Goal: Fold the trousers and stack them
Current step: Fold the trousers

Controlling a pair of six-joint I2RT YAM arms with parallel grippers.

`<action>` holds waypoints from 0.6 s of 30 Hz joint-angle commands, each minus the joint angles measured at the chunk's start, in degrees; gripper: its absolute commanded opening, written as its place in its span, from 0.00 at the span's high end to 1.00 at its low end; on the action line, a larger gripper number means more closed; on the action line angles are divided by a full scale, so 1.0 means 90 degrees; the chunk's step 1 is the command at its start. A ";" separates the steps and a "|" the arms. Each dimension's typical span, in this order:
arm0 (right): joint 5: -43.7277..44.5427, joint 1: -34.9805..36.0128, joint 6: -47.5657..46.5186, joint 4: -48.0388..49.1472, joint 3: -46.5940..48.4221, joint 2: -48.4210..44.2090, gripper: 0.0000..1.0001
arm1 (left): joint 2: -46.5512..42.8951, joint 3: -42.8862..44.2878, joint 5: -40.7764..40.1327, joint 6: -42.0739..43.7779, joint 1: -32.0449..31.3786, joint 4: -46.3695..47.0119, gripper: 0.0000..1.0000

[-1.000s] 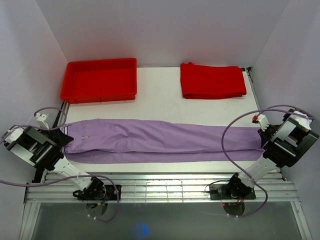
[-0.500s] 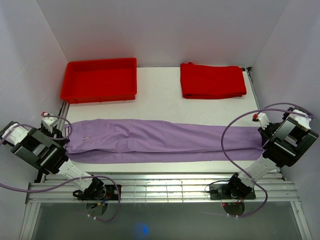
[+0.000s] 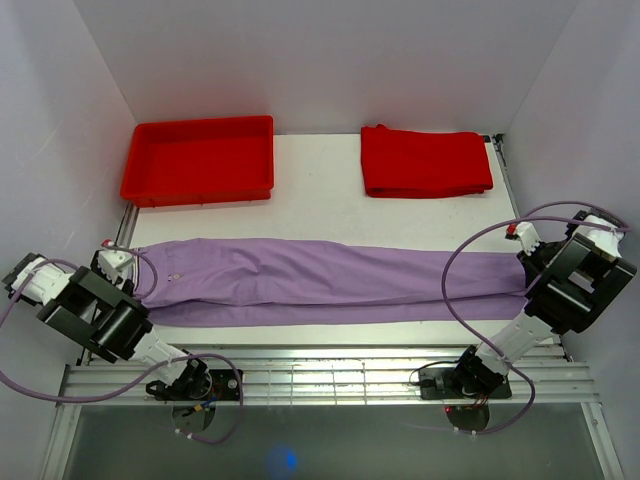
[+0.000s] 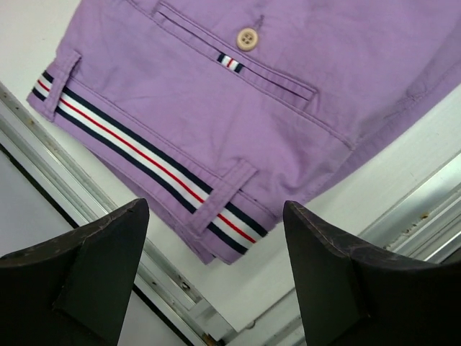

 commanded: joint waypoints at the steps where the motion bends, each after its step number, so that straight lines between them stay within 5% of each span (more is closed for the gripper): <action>1: 0.0066 0.0041 0.0064 -0.0011 0.0223 -0.0040 0.92 | -0.0532 -0.0271 -0.0373 0.2859 0.0045 -0.0456 0.15; 12: 0.0076 0.0129 0.0162 -0.0040 0.0350 0.0019 0.92 | -0.0572 -0.0711 -0.0735 0.3300 0.0045 -0.0311 0.26; 18: 0.0018 0.0177 0.0260 -0.0118 0.0584 0.0107 0.92 | -0.0737 -0.0907 -0.0510 0.2764 -0.0189 0.0869 0.47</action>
